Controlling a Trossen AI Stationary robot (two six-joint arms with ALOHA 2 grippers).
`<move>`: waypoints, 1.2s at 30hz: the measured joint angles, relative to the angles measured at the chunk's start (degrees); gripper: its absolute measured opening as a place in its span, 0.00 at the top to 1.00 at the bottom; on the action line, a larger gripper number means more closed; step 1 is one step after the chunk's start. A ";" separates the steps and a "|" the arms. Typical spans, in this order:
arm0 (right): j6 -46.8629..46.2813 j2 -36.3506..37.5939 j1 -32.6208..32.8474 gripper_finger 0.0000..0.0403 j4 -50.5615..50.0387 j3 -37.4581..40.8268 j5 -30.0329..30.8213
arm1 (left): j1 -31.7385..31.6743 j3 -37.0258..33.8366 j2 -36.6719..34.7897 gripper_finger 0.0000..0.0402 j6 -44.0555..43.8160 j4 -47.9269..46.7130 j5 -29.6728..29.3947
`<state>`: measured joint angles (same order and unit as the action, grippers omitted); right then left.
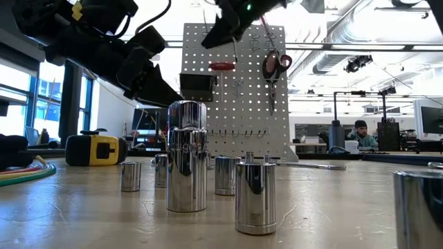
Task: Hang tools onto peg board
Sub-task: Hang the right silver wrench on the white peg board
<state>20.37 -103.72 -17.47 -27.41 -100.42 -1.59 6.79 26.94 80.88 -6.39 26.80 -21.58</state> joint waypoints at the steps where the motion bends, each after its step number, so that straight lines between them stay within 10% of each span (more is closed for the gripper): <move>1: 0.38 0.92 0.75 0.56 -1.00 0.00 0.47 | 0.00 0.01 0.00 0.63 0.00 0.07 0.00; 19: -4.13 13.13 11.24 0.56 -28.34 0.00 6.13 | 0.04 0.02 0.00 0.63 -1.53 0.10 0.04; 36: -27.60 18.35 26.59 0.56 -55.57 2.67 7.42 | 0.00 0.02 0.00 0.63 -0.84 1.99 0.43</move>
<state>-7.22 -85.37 9.12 -82.98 -97.75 5.82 6.79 26.96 80.88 -7.23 28.78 -21.15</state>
